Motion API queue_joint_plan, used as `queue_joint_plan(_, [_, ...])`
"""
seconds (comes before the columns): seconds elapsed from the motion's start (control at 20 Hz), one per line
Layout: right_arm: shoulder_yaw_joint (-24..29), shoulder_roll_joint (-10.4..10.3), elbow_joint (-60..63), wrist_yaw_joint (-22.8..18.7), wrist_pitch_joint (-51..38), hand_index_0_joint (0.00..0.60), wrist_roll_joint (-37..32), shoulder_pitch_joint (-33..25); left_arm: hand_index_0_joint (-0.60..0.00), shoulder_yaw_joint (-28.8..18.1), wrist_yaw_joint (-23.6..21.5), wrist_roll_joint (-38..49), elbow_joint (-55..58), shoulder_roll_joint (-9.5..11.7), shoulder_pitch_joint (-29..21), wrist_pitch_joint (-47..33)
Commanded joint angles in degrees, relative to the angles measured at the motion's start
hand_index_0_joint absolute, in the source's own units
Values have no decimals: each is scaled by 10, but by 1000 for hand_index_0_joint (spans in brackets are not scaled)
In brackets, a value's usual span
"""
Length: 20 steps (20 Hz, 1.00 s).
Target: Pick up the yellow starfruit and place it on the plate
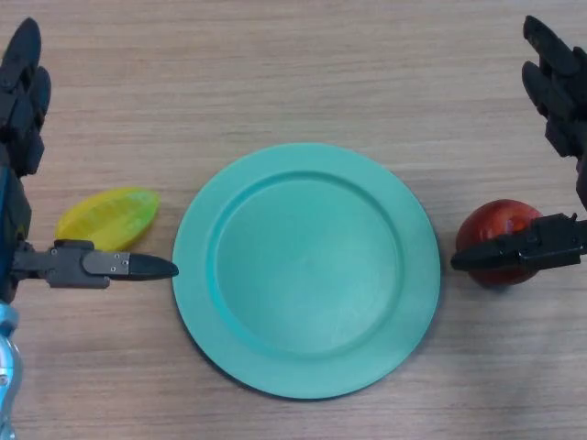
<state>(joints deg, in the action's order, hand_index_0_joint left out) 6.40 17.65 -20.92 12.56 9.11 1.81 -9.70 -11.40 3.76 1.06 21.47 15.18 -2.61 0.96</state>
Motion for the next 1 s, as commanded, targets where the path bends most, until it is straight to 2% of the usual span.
queue_joint_plan(0.05, [50, 22, -47, -13, -71, 0, -19, -13, 0, -15, -20, -25, 30, 19, -11, -70])
queue_joint_plan(0.2, [52, 22, -53, -18, -42, 0, -40, -9, 0, -15, -20, -17, 48, 19, -16, -44])
queue_joint_plan(0.4, [56, 24, -54, -19, -50, 0, -31, -8, 0, -17, -16, -16, 48, 21, -18, -44])
queue_joint_plan(0.55, [50, 16, -56, -27, -52, 0, -37, 3, 0, -17, -26, -25, 25, 19, -16, -65])
queue_joint_plan(0.75, [47, 13, -55, -25, -43, 0, -44, 6, 0, -11, -25, -41, -59, 25, -19, -96])
queue_joint_plan(0.9, [37, 6, -63, -26, -30, 0, -49, 9, 0, -1, -23, -47, -158, 40, -54, -145])
queue_joint_plan(1.0, [39, 3, -68, -22, -29, 0, -61, 17, 0, 9, -45, -83, -244, 47, -75, -198])
